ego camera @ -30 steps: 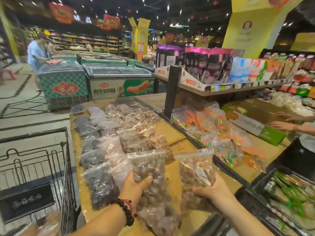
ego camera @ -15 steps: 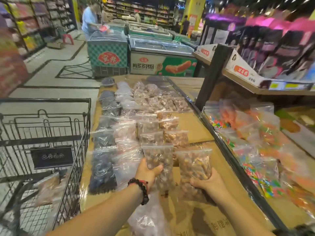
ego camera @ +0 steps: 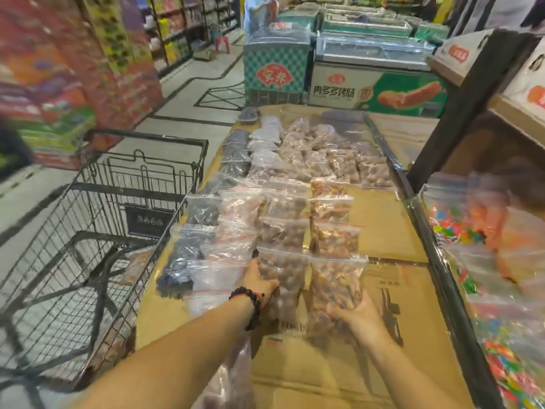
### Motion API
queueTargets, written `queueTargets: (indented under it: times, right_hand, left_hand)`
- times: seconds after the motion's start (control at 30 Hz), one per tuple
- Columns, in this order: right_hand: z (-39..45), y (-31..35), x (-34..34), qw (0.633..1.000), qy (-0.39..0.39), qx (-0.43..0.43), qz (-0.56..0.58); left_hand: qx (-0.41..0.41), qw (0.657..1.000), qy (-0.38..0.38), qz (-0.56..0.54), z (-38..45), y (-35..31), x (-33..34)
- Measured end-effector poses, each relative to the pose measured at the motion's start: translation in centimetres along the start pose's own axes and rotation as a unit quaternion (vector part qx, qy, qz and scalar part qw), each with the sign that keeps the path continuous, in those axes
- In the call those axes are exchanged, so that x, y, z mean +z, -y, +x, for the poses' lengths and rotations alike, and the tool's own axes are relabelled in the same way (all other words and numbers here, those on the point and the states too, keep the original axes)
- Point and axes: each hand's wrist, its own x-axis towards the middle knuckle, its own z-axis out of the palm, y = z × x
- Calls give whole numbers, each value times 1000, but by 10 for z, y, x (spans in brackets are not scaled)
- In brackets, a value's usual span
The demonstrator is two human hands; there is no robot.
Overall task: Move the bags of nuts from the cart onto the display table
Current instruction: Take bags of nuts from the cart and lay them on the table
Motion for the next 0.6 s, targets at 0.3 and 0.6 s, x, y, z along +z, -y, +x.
queueTargets:
  times: [0.3, 0.6]
  right_hand:
    - [25, -14, 5, 996, -78, 26, -18]
    - [28, -10, 9, 986, -104, -4, -126]
  left_hand:
    - [27, 985, -110, 127, -16, 9, 34]
    - [101, 924, -100, 355, -8, 19, 53]
